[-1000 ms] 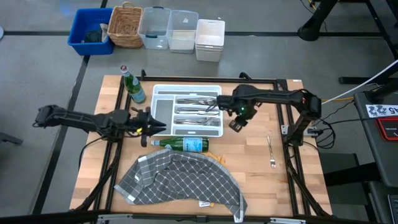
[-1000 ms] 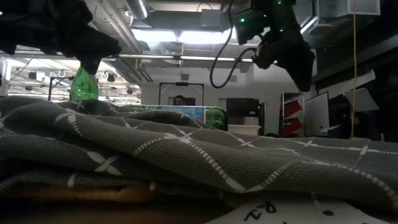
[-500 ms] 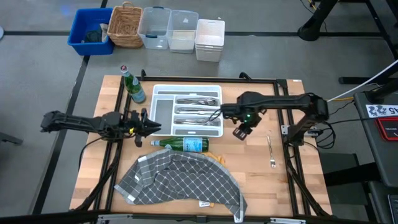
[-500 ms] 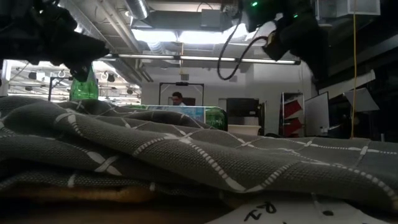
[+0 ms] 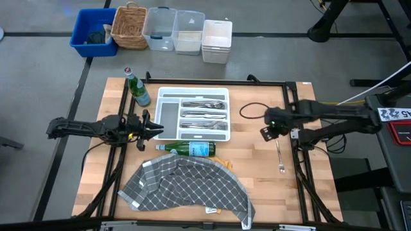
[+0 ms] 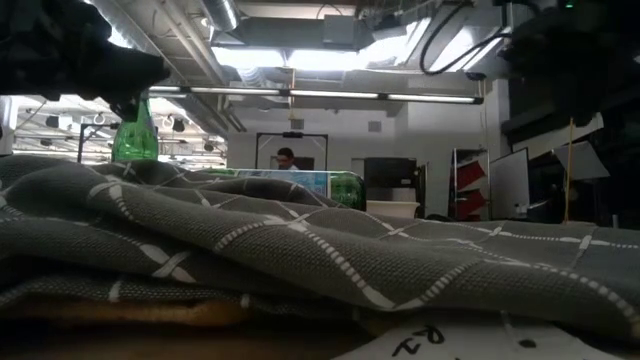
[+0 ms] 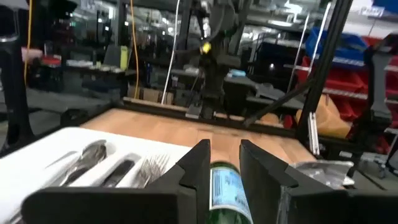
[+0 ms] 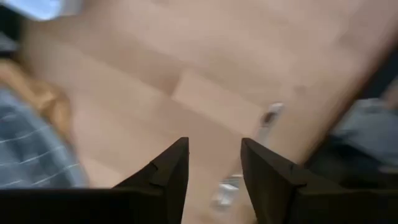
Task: Sort silverware
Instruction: Put the silver fork into the silverware tray
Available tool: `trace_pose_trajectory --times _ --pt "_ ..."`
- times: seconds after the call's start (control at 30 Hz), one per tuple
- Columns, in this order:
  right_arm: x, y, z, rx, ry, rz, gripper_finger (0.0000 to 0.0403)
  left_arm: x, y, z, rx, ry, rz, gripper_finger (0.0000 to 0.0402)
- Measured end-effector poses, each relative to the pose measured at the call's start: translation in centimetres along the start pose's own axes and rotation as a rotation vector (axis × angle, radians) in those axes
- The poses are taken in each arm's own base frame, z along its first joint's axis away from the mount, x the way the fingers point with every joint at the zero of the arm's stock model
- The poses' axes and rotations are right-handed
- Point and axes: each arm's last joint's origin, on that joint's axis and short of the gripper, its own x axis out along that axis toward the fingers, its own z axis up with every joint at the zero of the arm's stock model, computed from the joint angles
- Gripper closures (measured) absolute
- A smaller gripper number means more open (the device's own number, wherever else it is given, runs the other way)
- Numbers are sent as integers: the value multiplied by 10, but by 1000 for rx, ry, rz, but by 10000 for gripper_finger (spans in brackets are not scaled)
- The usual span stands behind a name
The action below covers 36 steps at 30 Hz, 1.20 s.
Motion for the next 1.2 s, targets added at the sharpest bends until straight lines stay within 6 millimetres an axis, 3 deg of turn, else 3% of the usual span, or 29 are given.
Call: trace_pose_trajectory --times 0.23,0.5,0.77,1.2 --pt "26 -3 -14 44 -39 158 256 -6 0 2 24 -26 -3 328" --pt "55 -6 -15 102 -20 34 256 -8 2 -5 44 38 5 328" --pt "83 -21 -29 212 84 -81 256 -8 2 -5 99 43 5 328" --pt "90 -19 -40 277 93 -85 256 -8 1 -3 166 38 3 328"
